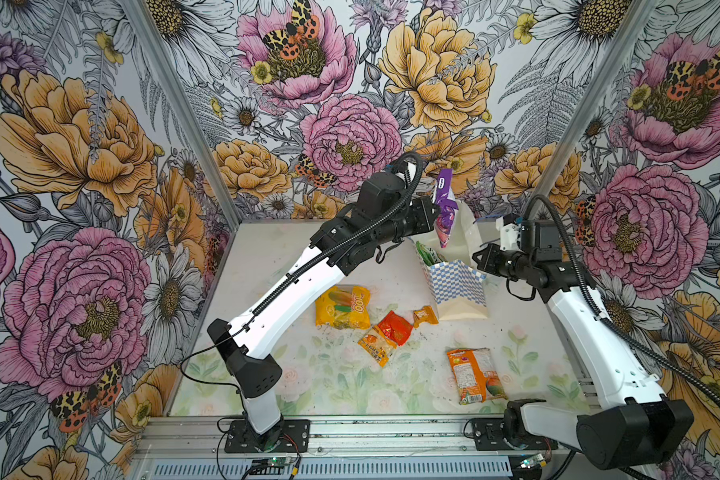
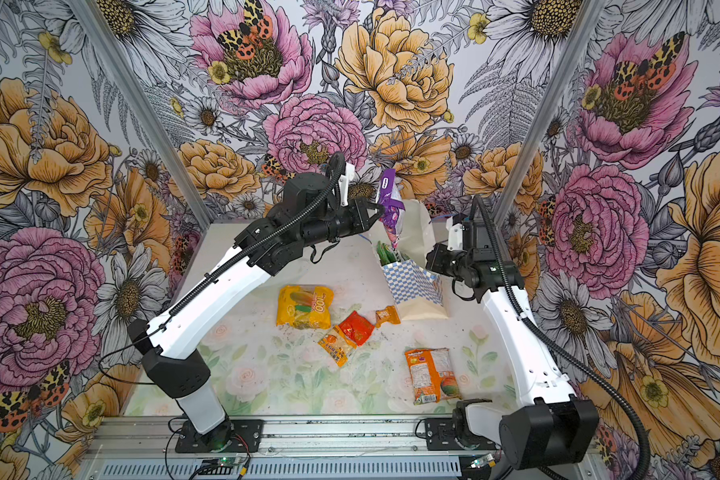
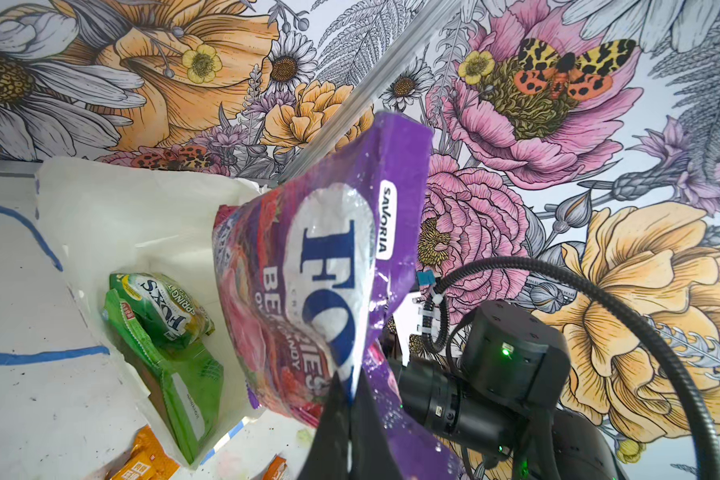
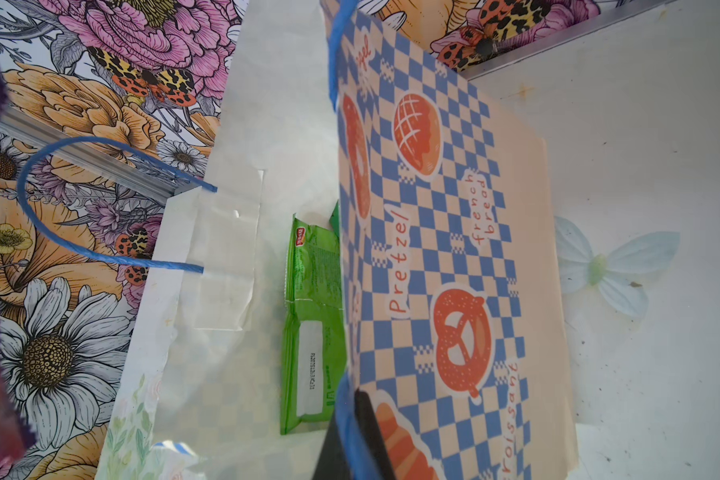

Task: Place the snacks into the paper bag
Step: 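Lower the purple bag into the paper bag with the left gripper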

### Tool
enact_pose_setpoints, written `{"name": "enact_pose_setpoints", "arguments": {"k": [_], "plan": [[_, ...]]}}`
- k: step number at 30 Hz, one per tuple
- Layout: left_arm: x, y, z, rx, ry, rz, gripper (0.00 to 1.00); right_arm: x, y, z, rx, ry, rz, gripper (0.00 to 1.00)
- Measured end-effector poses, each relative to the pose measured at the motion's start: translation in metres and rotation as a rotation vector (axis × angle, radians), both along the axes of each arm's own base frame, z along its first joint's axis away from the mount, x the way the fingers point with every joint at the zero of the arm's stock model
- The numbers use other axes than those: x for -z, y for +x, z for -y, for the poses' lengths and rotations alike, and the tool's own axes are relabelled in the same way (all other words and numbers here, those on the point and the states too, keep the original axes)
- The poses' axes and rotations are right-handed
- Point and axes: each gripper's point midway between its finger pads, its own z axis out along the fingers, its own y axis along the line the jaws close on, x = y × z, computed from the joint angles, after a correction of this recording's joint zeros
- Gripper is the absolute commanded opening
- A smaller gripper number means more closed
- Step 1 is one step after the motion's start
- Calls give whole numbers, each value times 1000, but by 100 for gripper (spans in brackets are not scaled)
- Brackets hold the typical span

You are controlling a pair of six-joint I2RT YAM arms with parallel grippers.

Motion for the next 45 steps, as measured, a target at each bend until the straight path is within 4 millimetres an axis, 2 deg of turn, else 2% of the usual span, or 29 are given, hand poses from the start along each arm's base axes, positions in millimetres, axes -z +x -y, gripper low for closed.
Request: {"name": "enact_pose_setpoints", "arguments": {"k": [4, 8, 16, 23, 27, 37, 45], "plan": [[14, 18, 8, -7, -15, -54, 0, -2, -1, -2, -4, 4, 4, 0], [41, 34, 18, -12, -2, -117, 0, -3, -3, -6, -12, 6, 7, 0], [83, 51, 40, -5, 14, -211, 0, -2, -3, -8, -14, 11, 8, 0], [89, 57, 42, -13, -2, -247, 0, -4, -2, -10, -16, 15, 13, 0], [92, 61, 52, 9, -16, -259, 0, -4, -2, -10, -13, 18, 14, 0], [140, 68, 64, 9, 37, -360, 0, -5, -2, -13, -20, 23, 17, 0], [158, 70, 68, 11, 51, -399, 0, -6, -2, -14, -23, 24, 19, 0]]}}
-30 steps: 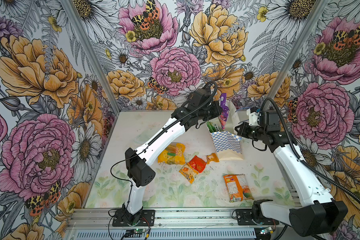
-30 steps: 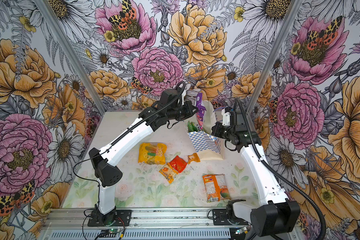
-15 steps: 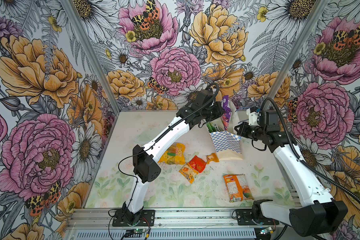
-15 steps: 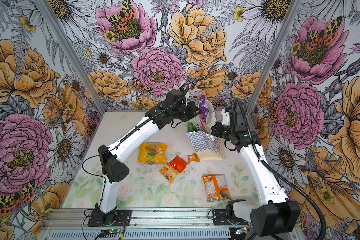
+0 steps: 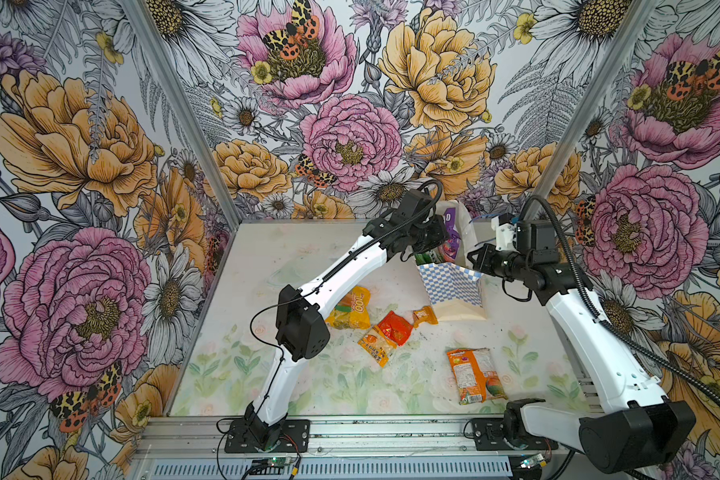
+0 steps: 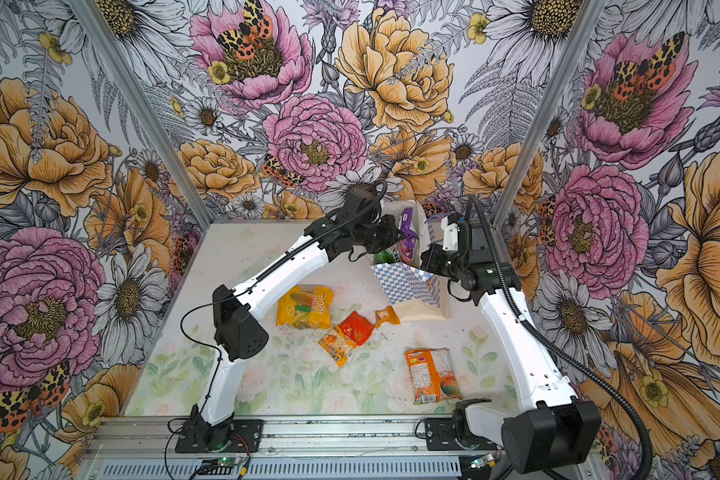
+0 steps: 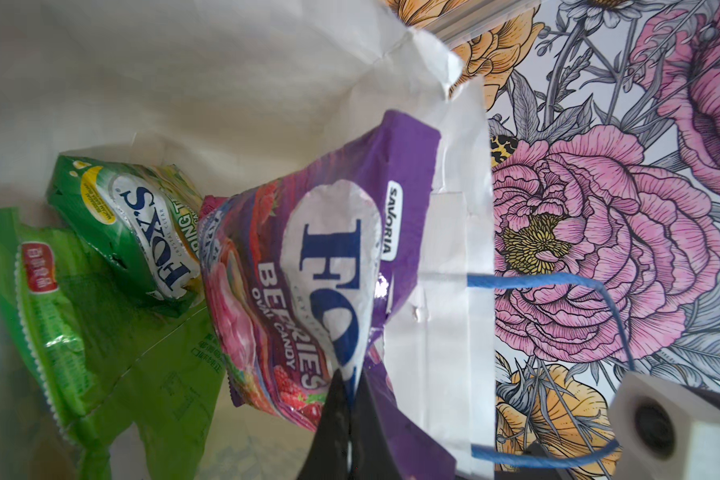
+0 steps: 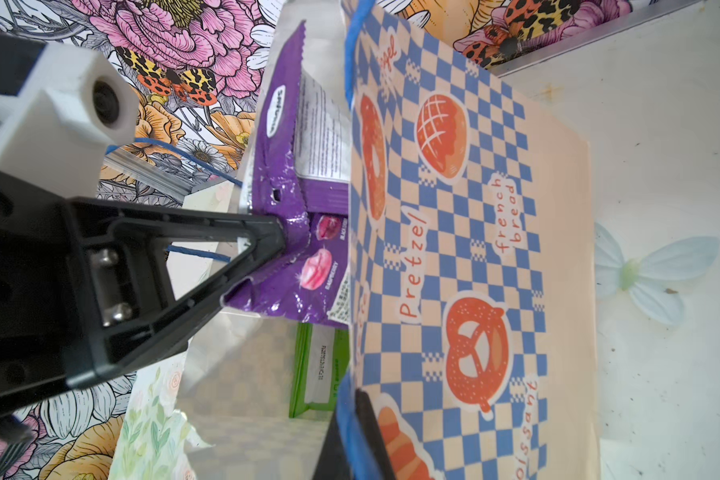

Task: Place the snacks into the paper bag
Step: 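Lower the purple bag into the paper bag with the left gripper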

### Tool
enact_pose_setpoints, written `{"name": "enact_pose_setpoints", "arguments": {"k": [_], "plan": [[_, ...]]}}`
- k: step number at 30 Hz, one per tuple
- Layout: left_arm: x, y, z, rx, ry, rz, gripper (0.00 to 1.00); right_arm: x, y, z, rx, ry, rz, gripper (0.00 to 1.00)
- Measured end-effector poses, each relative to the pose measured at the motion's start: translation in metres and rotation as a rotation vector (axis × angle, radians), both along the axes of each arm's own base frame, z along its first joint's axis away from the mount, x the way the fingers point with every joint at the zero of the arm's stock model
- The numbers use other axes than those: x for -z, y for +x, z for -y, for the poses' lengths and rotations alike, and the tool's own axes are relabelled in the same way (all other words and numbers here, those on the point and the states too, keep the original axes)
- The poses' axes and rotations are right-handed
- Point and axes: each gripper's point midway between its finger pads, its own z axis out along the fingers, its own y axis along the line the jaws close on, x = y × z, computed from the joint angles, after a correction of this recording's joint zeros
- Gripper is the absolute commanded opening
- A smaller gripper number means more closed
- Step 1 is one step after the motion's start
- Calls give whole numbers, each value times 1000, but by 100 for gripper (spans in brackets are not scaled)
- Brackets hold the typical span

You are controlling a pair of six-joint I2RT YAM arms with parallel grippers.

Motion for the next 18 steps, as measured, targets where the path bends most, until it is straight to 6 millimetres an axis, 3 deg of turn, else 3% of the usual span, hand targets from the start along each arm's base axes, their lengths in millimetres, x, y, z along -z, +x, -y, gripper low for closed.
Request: {"name": "enact_pose_setpoints", "arguments": {"k": [11, 18], "plan": [[43, 6, 4, -4, 71, -68, 0, 0, -2, -7, -13, 7, -4, 0], [49, 9, 7, -7, 86, -77, 0, 0, -4, -13, -27, 13, -7, 0]]}}
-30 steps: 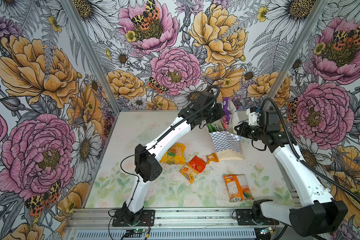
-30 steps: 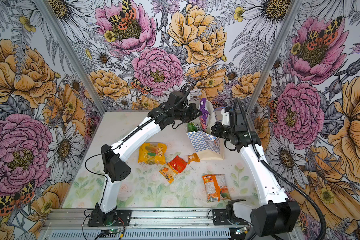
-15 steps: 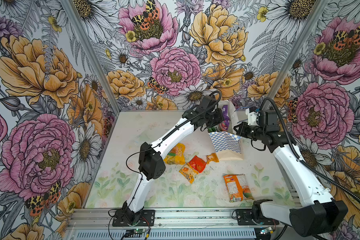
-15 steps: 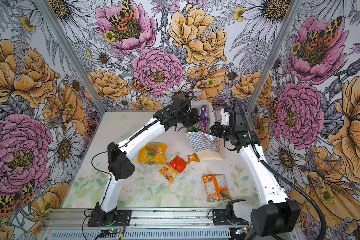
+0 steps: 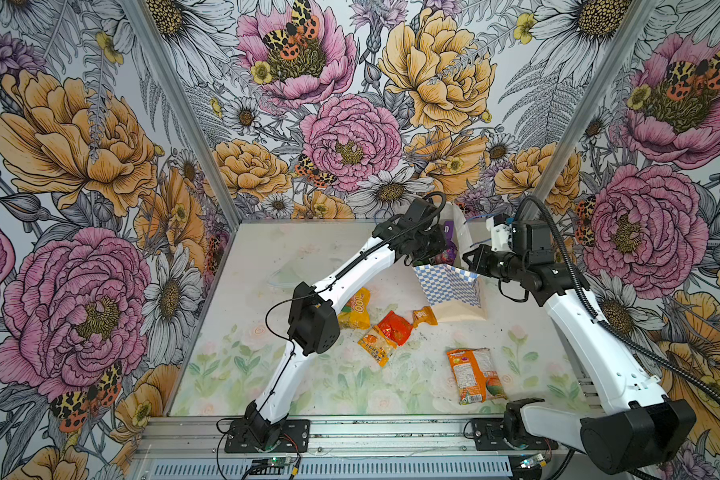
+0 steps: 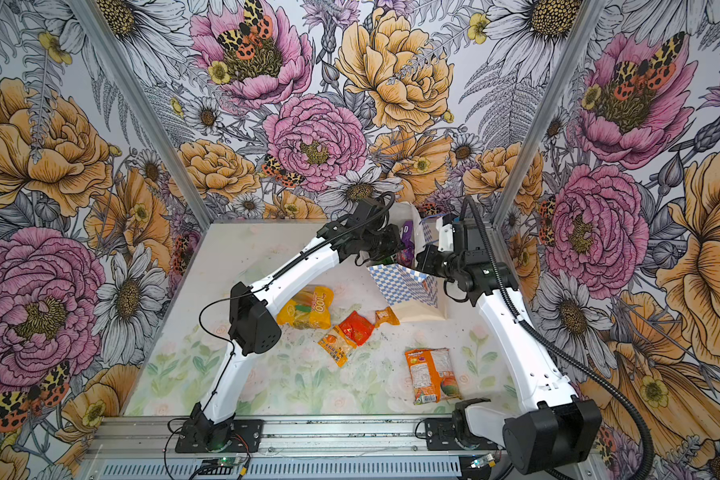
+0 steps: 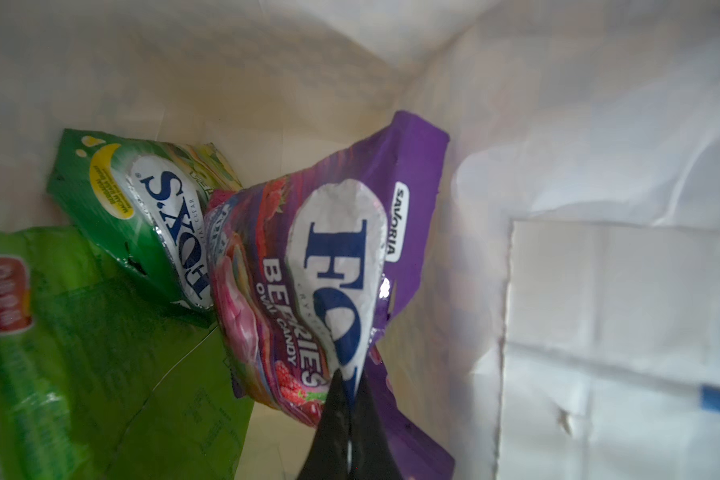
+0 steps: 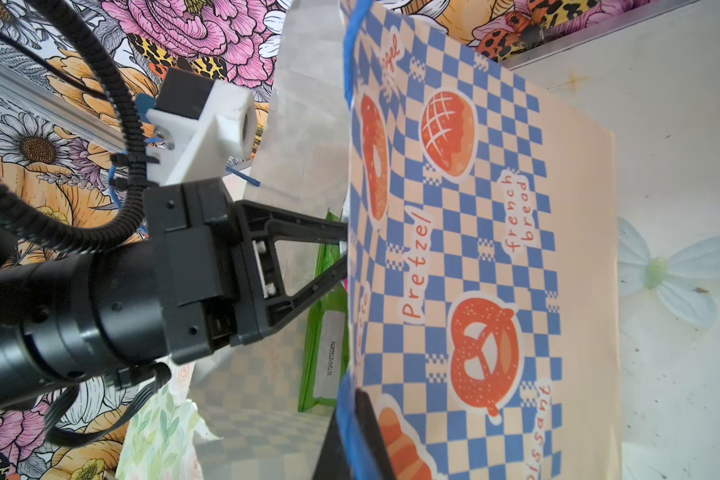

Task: Place the snacks into the paper bag
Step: 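Lower the purple bag into the paper bag with the left gripper, then open the left gripper to release the purple bag inside the paper bag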

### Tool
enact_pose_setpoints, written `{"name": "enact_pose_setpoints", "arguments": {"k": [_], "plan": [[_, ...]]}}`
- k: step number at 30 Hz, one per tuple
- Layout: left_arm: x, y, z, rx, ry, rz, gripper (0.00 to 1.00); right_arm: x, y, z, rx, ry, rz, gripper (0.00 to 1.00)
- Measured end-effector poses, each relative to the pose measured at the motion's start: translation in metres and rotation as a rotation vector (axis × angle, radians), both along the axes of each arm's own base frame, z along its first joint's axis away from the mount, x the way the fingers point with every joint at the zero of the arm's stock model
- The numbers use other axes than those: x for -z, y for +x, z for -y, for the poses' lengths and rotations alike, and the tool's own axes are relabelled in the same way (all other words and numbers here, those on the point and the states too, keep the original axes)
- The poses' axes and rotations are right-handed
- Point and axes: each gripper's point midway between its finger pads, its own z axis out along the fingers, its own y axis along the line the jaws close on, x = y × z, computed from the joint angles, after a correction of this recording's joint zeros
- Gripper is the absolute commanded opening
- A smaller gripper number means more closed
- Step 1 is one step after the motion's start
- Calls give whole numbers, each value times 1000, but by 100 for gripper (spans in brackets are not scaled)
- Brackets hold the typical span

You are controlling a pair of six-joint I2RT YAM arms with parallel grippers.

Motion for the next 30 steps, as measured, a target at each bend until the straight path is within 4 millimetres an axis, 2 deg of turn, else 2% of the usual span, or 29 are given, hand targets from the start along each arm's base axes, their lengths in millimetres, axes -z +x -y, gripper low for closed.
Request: {"name": "enact_pose_setpoints", "arguments": {"k": [6, 14, 20, 25, 30], "plan": [[-4, 0, -2, -6, 11, -3, 0, 1, 0, -6, -13, 2, -2, 0], [6, 1, -5, -17, 37, -18, 0, 1, 0, -7, -17, 2, -2, 0], [9, 4, -8, -34, 56, -6, 9, 1, 0, -8, -20, 1, -2, 0], [20, 7, -15, -51, 94, -5, 21, 2, 0, -7, -16, -2, -2, 0], [19, 8, -27, -74, 115, -2, 26, 2, 1, -6, -11, -6, 0, 0]]}}
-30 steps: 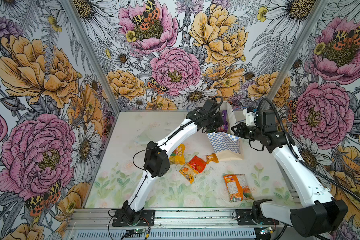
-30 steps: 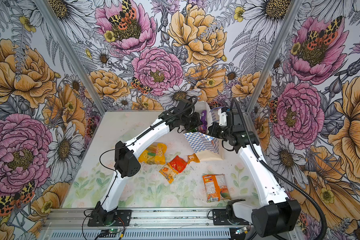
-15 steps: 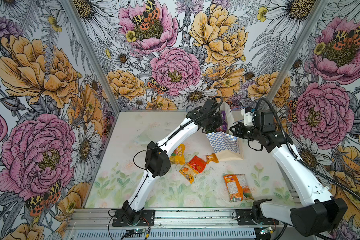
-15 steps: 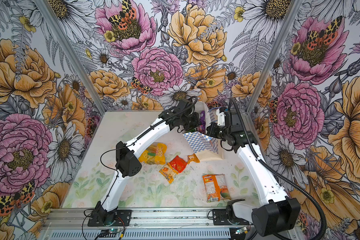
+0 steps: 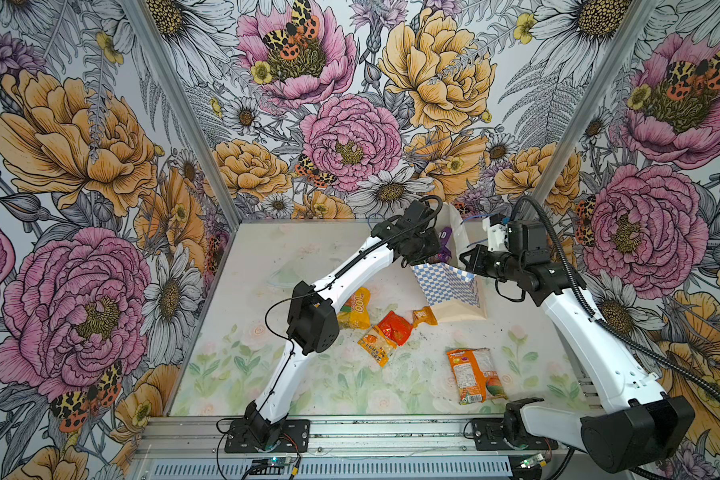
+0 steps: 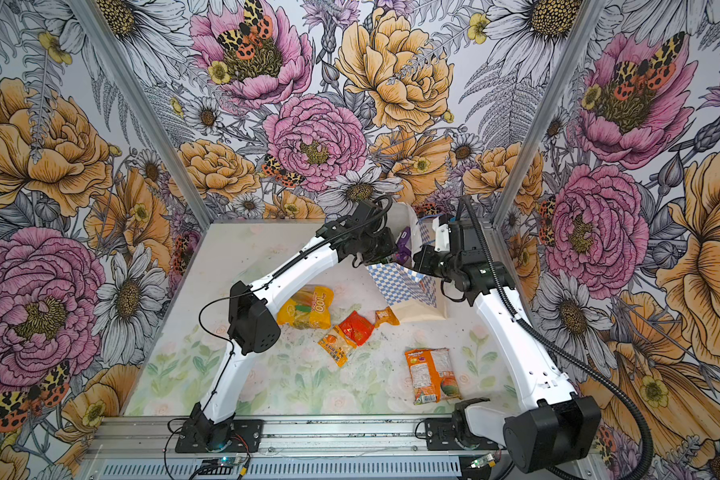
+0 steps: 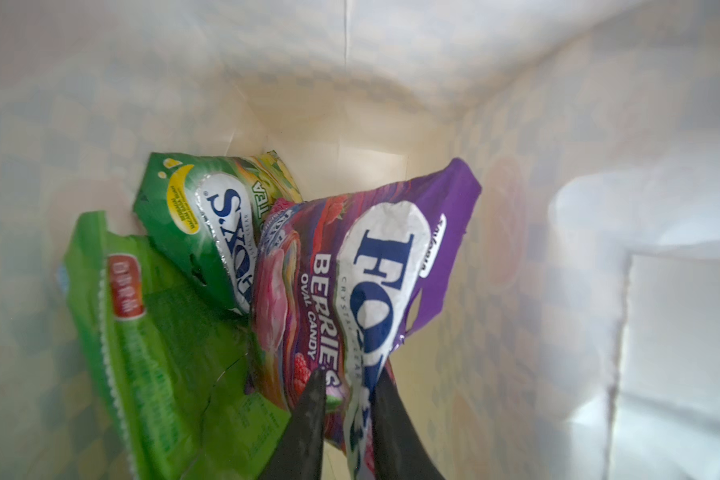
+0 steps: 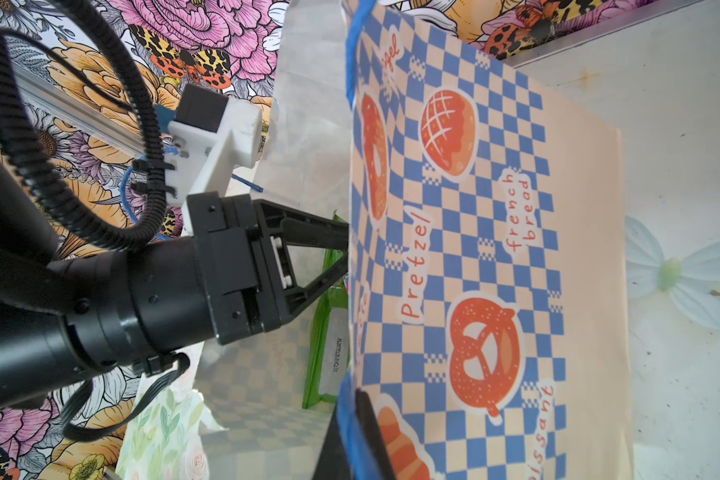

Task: Place the snacks into the paper bag
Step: 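Open the left gripper to release the purple bag inside the paper bag, then withdraw left gripper from the paper bag toward the orange candy bag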

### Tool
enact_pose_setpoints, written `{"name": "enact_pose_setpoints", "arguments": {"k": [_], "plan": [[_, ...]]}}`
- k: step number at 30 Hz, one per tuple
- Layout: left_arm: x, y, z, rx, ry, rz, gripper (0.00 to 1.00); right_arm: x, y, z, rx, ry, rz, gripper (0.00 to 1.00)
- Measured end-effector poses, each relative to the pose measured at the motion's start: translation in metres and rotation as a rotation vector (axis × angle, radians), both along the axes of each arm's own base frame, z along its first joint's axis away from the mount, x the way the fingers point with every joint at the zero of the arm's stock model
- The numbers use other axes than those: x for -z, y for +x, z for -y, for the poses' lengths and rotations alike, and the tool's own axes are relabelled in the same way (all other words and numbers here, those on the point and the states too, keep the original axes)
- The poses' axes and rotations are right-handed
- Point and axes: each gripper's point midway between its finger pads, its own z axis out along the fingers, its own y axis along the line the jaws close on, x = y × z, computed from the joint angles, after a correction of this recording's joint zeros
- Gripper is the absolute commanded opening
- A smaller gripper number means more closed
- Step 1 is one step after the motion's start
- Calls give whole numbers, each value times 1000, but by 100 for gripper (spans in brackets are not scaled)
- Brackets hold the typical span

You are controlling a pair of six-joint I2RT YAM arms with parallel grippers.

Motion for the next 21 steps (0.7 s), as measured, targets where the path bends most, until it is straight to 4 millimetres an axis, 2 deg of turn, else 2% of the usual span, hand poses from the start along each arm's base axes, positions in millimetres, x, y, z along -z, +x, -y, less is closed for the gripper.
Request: {"name": "enact_pose_setpoints", "arguments": {"k": [2, 5, 11, 18, 21], "plan": [[-7, -1, -4, -5, 0, 12, 30, -1, 0, 1, 3, -2, 3, 0], [-24, -2, -10, -7, -7, 45, 42, -3, 1, 2, 7, -7, 9, 0], [-65, -13, -28, 4, -30, 108, 57, -3, 2, 4, 15, -22, 10, 0], [-125, -30, -62, 34, -62, 218, 65, -2, 3, 7, 21, -38, 16, 0], [-144, -41, -81, 45, -57, 262, 69, -2, 3, 7, 22, -43, 17, 0]]}}
